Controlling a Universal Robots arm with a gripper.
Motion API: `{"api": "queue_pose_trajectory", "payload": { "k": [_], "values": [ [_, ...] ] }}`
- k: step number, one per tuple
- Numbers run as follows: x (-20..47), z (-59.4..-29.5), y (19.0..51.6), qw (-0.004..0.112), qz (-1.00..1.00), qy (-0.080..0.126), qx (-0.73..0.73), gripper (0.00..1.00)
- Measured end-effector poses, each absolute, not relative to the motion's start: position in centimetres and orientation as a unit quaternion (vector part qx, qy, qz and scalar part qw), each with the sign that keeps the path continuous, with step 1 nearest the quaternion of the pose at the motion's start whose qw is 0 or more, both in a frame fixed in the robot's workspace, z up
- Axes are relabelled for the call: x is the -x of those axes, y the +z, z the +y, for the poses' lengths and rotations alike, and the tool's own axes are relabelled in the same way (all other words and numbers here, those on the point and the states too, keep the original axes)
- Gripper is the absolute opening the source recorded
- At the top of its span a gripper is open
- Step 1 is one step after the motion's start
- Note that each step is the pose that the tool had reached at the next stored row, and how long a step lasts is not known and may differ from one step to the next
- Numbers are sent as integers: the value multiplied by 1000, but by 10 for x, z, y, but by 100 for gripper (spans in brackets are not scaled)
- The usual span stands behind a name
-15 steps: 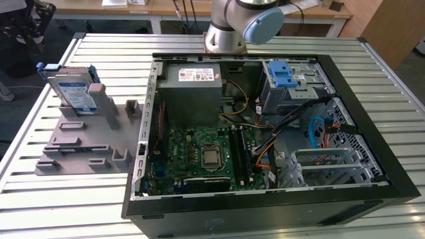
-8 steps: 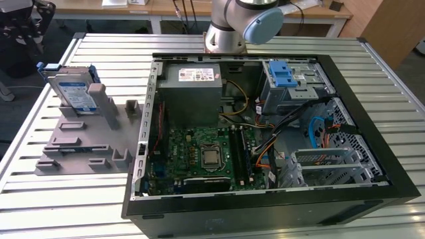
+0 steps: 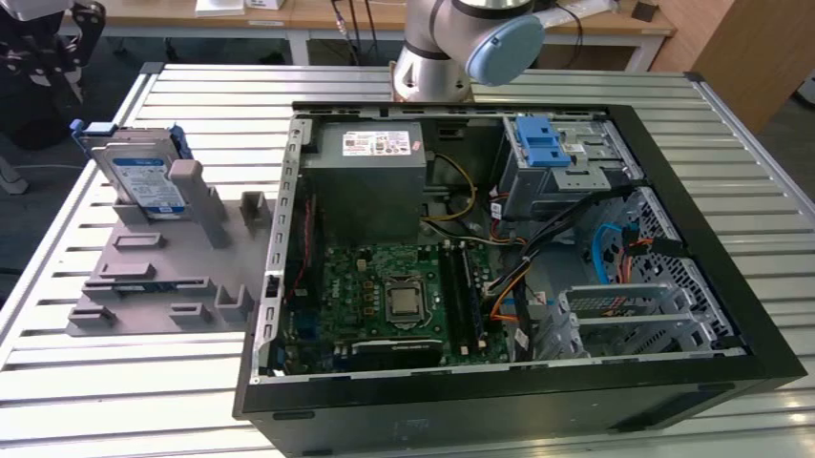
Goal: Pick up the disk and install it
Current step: 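Pick up the disk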
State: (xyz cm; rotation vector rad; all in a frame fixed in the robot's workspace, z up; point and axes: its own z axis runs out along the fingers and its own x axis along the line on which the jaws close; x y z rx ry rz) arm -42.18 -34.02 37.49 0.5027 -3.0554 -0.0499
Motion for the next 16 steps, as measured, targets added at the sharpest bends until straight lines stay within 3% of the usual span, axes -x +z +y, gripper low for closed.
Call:
{"api": "queue_pose_trajectory", "payload": {
  "k": [16],
  "values": [
    [422,-340,375,23,-973,-14,-230,11]
  ]
}}
